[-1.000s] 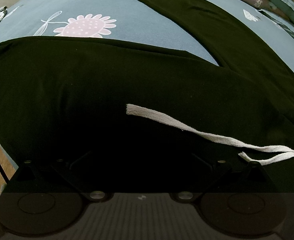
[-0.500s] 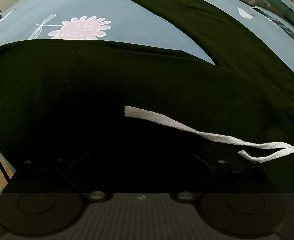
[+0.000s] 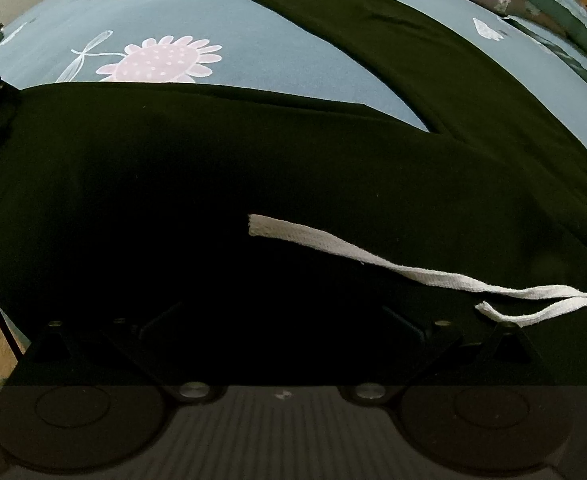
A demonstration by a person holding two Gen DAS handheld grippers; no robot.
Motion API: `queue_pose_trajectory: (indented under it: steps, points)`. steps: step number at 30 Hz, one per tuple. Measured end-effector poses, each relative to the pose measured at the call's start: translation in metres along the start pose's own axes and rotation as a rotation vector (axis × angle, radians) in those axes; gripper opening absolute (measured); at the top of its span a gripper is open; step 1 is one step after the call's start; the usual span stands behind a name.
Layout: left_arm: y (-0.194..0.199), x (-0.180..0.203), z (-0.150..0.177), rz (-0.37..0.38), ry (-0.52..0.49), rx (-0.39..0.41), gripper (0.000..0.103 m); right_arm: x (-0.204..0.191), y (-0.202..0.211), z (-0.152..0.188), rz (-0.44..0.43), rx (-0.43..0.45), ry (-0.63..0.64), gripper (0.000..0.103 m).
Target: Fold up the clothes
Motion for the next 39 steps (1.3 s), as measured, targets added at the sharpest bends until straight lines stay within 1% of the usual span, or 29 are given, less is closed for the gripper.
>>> queue_pose_trajectory:
  steps: [1, 4, 6, 8, 10, 12, 14, 15, 17, 20, 21, 25, 30, 33, 36, 39]
  points:
    - [0.003, 0.0, -0.001, 0.001, 0.007, 0.0, 0.086, 0.0, 0.0, 0.0, 0.001, 0.0, -0.002, 0.103]
    - [0.019, 0.011, 0.0, -0.003, -0.033, 0.019, 0.086, 0.0, 0.0, -0.001, 0.0, -0.003, -0.002, 0.103]
    - [0.026, 0.028, 0.008, 0.025, -0.07, 0.006, 0.086, 0.0, 0.0, -0.001, -0.002, -0.001, 0.0, 0.103]
    - [0.026, 0.045, 0.021, 0.054, -0.123, -0.029, 0.086, 0.0, 0.0, -0.001, -0.003, 0.001, -0.001, 0.103]
    - [0.02, 0.055, 0.038, 0.066, -0.169, -0.068, 0.086, 0.001, 0.001, -0.001, -0.003, 0.003, -0.003, 0.103]
    - [0.01, 0.06, 0.048, 0.073, -0.151, -0.098, 0.086, 0.001, 0.0, -0.001, -0.003, -0.002, -0.003, 0.103]
    - [0.006, 0.058, 0.055, 0.066, -0.111, -0.111, 0.086, 0.001, 0.0, -0.002, -0.004, -0.009, -0.002, 0.103]
    - [0.005, 0.057, 0.057, 0.059, -0.109, -0.109, 0.086, 0.001, -0.001, -0.003, -0.004, -0.016, -0.001, 0.103]
    - [0.005, 0.055, 0.06, 0.038, -0.125, -0.111, 0.087, 0.001, -0.002, -0.005, -0.004, -0.04, -0.001, 0.103]
    - [0.005, 0.053, 0.063, -0.002, -0.16, -0.138, 0.086, 0.0, -0.004, -0.007, -0.002, -0.075, -0.001, 0.103]
    - [0.009, 0.053, 0.062, -0.01, -0.156, -0.144, 0.086, 0.0, -0.004, -0.007, -0.002, -0.087, -0.001, 0.103]
    - [0.015, 0.07, 0.044, -0.001, -0.171, -0.107, 0.086, -0.001, -0.005, -0.007, -0.003, -0.092, 0.003, 0.103]
    - [0.01, 0.113, 0.014, 0.055, -0.228, -0.069, 0.086, 0.0, -0.002, -0.005, -0.018, -0.078, 0.028, 0.103]
    - [0.008, 0.139, -0.002, 0.085, -0.264, -0.049, 0.086, 0.003, 0.004, -0.006, -0.041, -0.101, 0.034, 0.103]
    - [0.013, 0.165, -0.011, 0.121, -0.313, -0.03, 0.086, 0.014, 0.014, -0.01, -0.054, -0.084, -0.015, 0.103]
    - [0.012, 0.19, -0.013, 0.158, -0.394, -0.027, 0.086, 0.028, 0.017, -0.01, -0.056, -0.103, -0.054, 0.103]
Point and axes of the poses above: each gripper's, at about its wrist camera, not at the fingertips, and y roughly against the way its jaws point, x to its right, z to its underside, the point moved 9 cm from there along -y, roughly the way its jaws point, and after that the axes turned 9 degrees about -y, right-handed, at the moved point
